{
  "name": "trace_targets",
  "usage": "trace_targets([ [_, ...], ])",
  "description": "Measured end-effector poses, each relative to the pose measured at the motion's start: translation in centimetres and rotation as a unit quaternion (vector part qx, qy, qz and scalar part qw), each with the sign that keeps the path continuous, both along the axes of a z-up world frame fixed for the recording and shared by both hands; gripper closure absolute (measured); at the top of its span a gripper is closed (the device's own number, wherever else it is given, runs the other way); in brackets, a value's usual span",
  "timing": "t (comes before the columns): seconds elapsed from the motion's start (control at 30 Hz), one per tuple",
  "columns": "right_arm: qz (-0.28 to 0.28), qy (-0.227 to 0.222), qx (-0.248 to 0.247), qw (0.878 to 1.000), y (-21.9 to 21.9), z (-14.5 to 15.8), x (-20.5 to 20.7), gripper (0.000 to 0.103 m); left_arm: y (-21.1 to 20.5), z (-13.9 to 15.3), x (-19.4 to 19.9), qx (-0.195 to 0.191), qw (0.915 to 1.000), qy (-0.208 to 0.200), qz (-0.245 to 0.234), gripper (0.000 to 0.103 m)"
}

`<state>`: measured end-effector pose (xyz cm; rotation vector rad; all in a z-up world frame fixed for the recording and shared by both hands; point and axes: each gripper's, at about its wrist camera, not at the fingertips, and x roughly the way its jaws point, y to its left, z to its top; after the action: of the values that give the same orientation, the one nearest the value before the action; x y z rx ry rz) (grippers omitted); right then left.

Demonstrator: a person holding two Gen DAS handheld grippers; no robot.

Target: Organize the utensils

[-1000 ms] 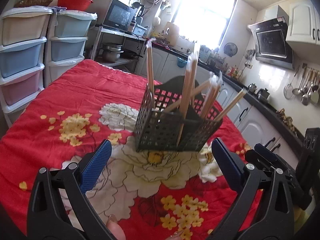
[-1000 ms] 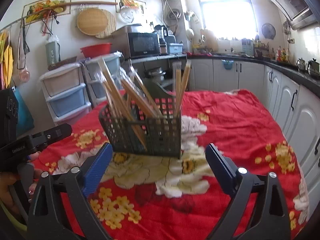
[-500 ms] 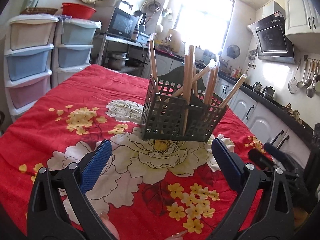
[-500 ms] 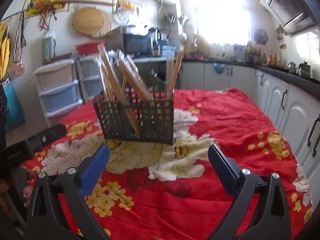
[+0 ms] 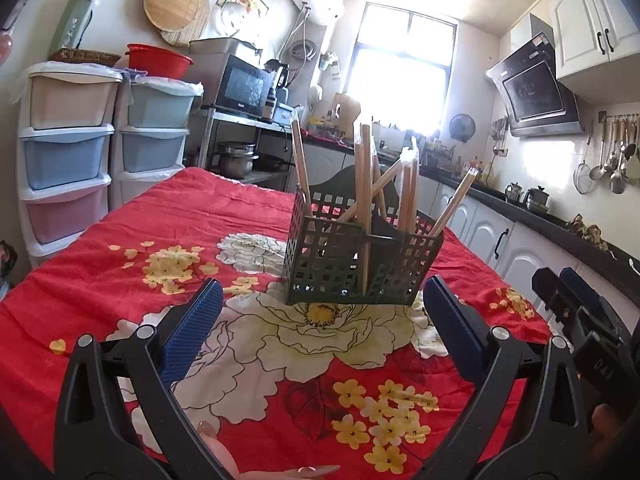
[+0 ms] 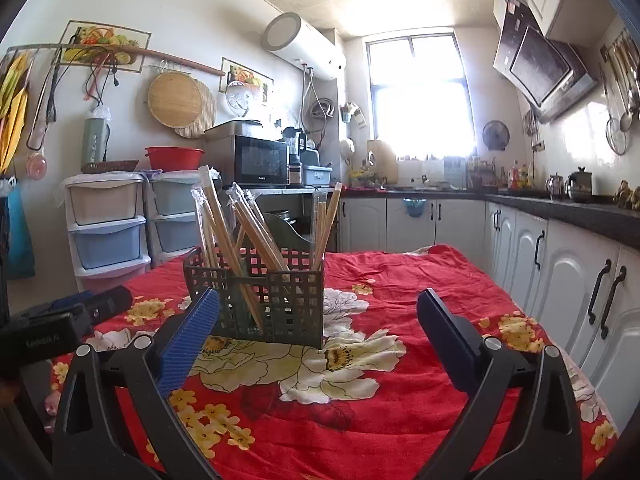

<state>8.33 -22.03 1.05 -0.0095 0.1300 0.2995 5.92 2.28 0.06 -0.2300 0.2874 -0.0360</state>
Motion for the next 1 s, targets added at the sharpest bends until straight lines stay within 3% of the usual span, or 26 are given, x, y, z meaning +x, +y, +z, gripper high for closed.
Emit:
trace_targets([
  [1.0, -0.004, -0.002, 0.000, 1.000, 0.01, -0.01, -0.28, 0.006, 0.12, 0.18, -0.06, 0.003, 0.9999, -0.004, 0.015, 0.011],
])
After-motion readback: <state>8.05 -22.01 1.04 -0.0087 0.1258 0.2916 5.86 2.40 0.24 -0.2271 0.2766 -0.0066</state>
